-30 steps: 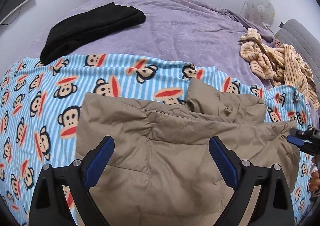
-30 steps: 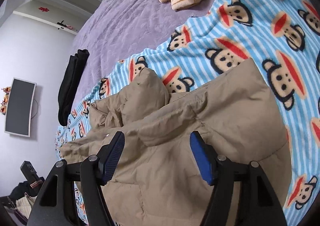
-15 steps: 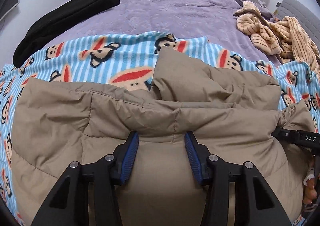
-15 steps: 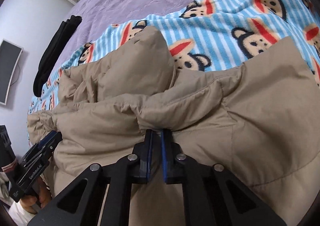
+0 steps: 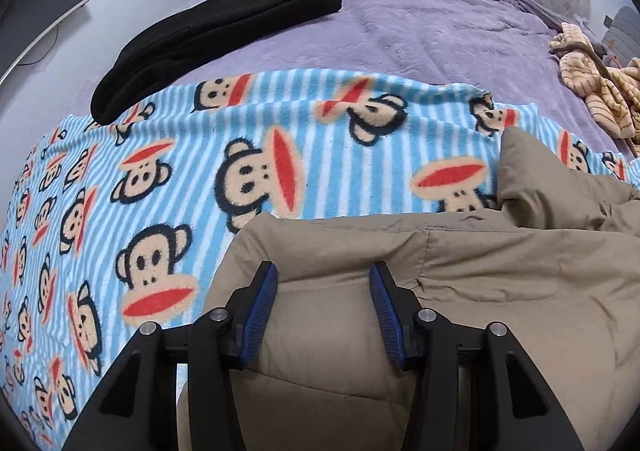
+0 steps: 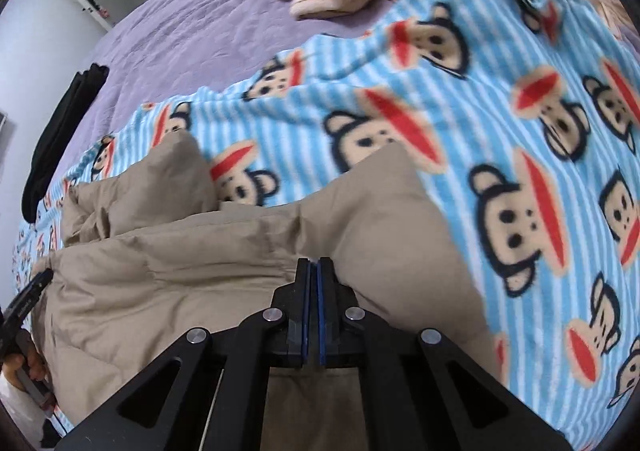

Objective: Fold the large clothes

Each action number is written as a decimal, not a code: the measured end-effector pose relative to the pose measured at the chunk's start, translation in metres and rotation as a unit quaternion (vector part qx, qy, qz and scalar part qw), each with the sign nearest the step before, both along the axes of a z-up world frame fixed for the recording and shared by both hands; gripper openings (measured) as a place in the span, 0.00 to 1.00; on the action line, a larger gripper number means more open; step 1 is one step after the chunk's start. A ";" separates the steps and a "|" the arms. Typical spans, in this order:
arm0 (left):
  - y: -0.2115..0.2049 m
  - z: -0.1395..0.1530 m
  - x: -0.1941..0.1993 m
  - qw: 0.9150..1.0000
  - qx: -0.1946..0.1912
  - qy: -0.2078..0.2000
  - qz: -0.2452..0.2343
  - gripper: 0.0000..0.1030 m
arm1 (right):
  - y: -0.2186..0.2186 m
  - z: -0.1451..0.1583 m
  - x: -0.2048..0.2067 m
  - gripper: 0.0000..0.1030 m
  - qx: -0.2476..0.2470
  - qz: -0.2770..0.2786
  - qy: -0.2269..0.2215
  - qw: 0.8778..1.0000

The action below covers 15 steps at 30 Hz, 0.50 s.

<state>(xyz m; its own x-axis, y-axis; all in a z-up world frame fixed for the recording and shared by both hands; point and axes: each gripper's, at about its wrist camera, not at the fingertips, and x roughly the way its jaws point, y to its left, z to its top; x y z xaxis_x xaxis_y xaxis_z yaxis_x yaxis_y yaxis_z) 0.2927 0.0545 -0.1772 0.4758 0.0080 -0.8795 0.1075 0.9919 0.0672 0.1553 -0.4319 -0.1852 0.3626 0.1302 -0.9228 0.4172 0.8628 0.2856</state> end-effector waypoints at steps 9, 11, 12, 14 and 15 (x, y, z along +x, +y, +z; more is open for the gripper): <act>-0.003 -0.008 0.006 1.000 0.007 0.013 0.020 0.50 | -0.001 -0.030 0.024 0.00 -0.005 -0.032 0.011 0.999; 0.000 0.002 0.001 1.000 0.008 0.017 0.022 0.50 | -0.002 -0.024 0.024 0.00 -0.004 -0.032 0.018 0.999; 0.001 0.008 -0.003 1.000 0.014 0.017 0.020 0.50 | -0.003 -0.020 0.022 0.03 0.001 -0.033 0.017 0.999; 0.002 0.019 -0.014 1.000 0.023 0.015 0.010 0.50 | -0.003 -0.010 0.017 0.04 0.008 -0.036 0.019 0.999; 0.003 0.025 -0.020 1.000 0.026 0.015 0.006 0.56 | -0.002 -0.006 0.015 0.04 0.010 -0.036 0.019 0.999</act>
